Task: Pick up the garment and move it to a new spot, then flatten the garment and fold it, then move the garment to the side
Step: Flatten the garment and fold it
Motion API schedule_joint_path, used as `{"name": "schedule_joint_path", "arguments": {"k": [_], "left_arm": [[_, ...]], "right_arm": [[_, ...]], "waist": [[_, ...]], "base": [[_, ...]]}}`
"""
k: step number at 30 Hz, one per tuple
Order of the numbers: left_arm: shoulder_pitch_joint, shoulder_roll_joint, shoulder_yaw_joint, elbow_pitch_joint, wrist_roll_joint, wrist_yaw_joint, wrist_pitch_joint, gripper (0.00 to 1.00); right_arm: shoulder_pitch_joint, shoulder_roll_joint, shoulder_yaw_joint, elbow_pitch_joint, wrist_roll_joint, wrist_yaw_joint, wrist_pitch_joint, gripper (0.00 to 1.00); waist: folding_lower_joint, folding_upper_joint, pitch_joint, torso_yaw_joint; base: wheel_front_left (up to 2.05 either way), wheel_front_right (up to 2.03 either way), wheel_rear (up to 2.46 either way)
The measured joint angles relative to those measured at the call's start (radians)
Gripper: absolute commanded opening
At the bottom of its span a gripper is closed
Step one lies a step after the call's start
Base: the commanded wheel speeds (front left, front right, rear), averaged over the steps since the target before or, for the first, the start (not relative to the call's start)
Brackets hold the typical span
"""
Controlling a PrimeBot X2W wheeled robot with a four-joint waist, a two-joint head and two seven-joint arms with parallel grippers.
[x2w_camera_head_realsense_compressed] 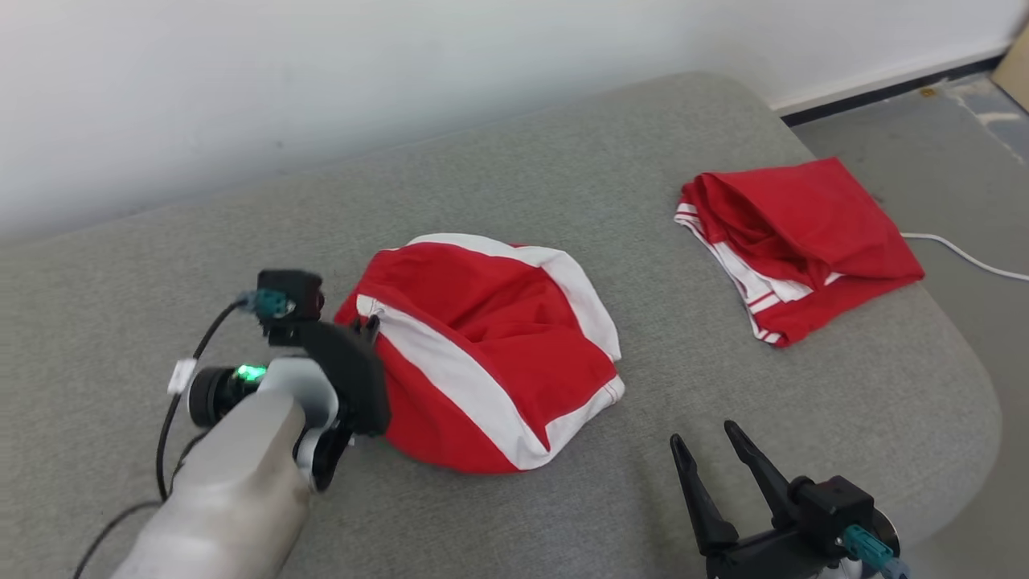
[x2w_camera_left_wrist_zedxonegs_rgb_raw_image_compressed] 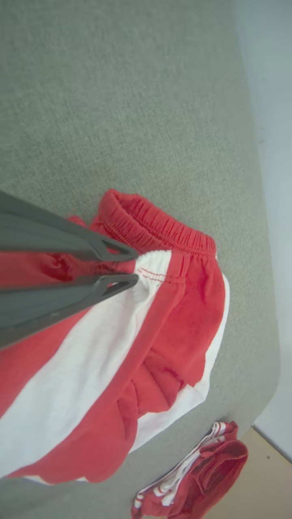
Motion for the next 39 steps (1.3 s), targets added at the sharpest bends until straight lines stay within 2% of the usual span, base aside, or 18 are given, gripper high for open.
{"name": "schedule_joint_path", "arguments": {"k": [3,7,13,21,23,24,31,35,39], "left_arm": [[0.074,0.026,0.045,-0.043,-0.03,0.043,-0.08,0.0],[0.201,0.066,0.102,-0.102,-0.072,0.126,-0.175,0.0],[0.338,0.095,0.13,-0.2,-0.093,0.206,-0.198,0.0],[0.461,0.139,0.166,-0.344,-0.1,0.313,-0.221,0.0],[0.488,0.151,0.169,-0.382,-0.099,0.322,-0.224,0.47],[0.499,0.157,0.169,-0.402,-0.096,0.328,-0.225,1.0],[0.578,0.21,0.215,-0.554,-0.034,0.363,-0.237,1.0],[0.647,0.233,0.345,-0.715,0.102,0.37,-0.238,1.0],[0.765,0.203,0.483,-0.849,0.254,0.335,-0.24,1.0]], "right_arm": [[0.014,0.0,-0.012,-0.002,-0.003,0.0,0.0,1.0],[0.027,0.003,-0.017,-0.006,-0.005,0.0,0.0,1.0],[0.03,0.009,-0.004,-0.004,-0.01,0.0,0.0,1.0],[0.041,0.012,-0.001,0.005,-0.01,0.0,0.0,1.0],[0.042,0.012,-0.001,0.006,-0.01,0.0,0.0,1.0],[0.043,0.013,0.0,0.008,-0.01,0.0,0.0,1.0],[0.055,0.017,-0.016,0.01,-0.012,0.0,0.0,1.0],[0.065,0.01,-0.057,0.001,-0.021,0.0,0.0,1.0],[0.076,0.003,-0.102,-0.013,-0.034,0.0,0.0,1.0]], "waist": [[0.0,0.0,-0.006,0.028],[0.0,0.0,-0.015,0.066],[0.0,0.0,-0.031,0.113],[-0.0001,-0.0001,-0.061,0.133],[-0.0001,0.0,-0.069,0.135],[-0.0001,0.0,-0.073,0.136],[-0.0001,-0.0001,-0.106,0.144],[-0.0001,-0.0001,-0.118,0.159],[-0.0001,-0.0001,-0.13,0.181]], "base": [[0.0,0.0,0.0],[0.0,0.0,0.0],[0.0,0.0,0.0],[0.0,0.0,0.0],[0.0,0.0,0.0],[0.0,0.0,0.0],[0.0,0.0,0.0],[0.0,0.0,0.0],[0.0,0.0,0.0]]}}
